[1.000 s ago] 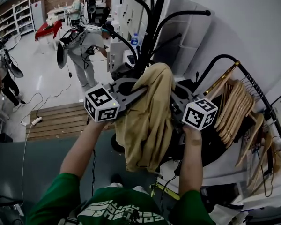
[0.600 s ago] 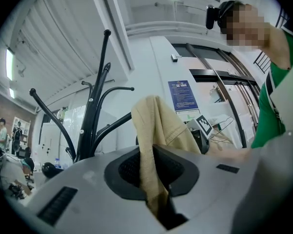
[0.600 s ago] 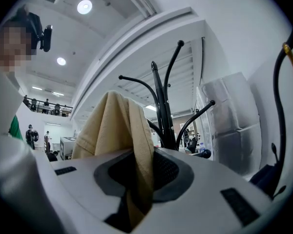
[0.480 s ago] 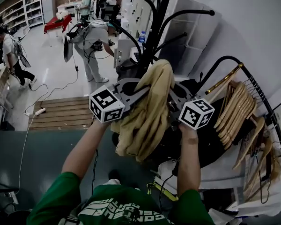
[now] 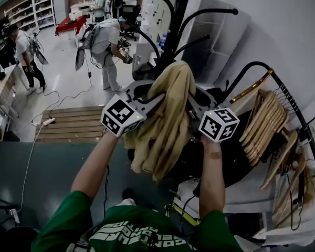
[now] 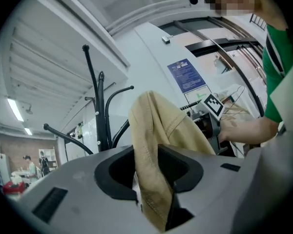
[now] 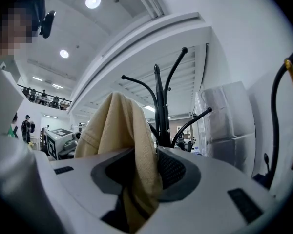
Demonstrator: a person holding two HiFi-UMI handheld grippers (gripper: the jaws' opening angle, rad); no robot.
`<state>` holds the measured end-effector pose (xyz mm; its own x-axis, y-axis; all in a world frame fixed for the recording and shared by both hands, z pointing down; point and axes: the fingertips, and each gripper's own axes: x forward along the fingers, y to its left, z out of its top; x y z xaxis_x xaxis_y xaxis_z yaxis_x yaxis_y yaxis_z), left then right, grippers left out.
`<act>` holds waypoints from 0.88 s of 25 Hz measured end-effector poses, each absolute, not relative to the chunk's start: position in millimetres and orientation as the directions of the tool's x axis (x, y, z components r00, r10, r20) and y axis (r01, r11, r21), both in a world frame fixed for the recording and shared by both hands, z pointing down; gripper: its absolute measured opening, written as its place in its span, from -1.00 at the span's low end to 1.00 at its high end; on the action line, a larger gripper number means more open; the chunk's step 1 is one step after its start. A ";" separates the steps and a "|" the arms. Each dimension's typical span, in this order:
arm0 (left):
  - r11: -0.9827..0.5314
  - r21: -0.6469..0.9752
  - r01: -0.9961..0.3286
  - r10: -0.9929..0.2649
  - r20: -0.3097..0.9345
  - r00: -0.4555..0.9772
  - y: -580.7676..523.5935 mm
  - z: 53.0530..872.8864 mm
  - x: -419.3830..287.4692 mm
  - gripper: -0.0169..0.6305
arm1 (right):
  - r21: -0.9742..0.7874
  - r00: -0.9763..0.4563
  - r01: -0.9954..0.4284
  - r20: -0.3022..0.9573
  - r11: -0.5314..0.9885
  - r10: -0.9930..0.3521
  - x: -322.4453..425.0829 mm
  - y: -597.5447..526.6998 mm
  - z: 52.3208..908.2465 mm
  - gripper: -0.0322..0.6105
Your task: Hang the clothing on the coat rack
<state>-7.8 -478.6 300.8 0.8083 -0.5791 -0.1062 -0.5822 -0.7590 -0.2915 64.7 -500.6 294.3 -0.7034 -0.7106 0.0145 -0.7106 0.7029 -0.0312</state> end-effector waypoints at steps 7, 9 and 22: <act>-0.699 -0.349 -0.624 -0.630 -0.113 0.768 -470.8 297.1 -23.1 -0.52 | -0.040 -0.684 -0.729 -0.020 0.684 -0.730 84.3 -495.9 291.2 -0.42; -0.687 -0.345 -0.639 -0.639 -0.131 0.758 -468.4 291.3 -28.6 -0.52 | -0.033 -0.675 -0.737 -0.027 0.675 -0.738 90.4 -493.1 288.9 -0.42; -0.643 -0.276 -0.714 -0.712 -0.126 0.690 -446.1 306.6 -33.3 -0.55 | 0.021 -0.639 -0.769 -0.012 0.639 -0.769 116.4 -462.3 303.5 -0.43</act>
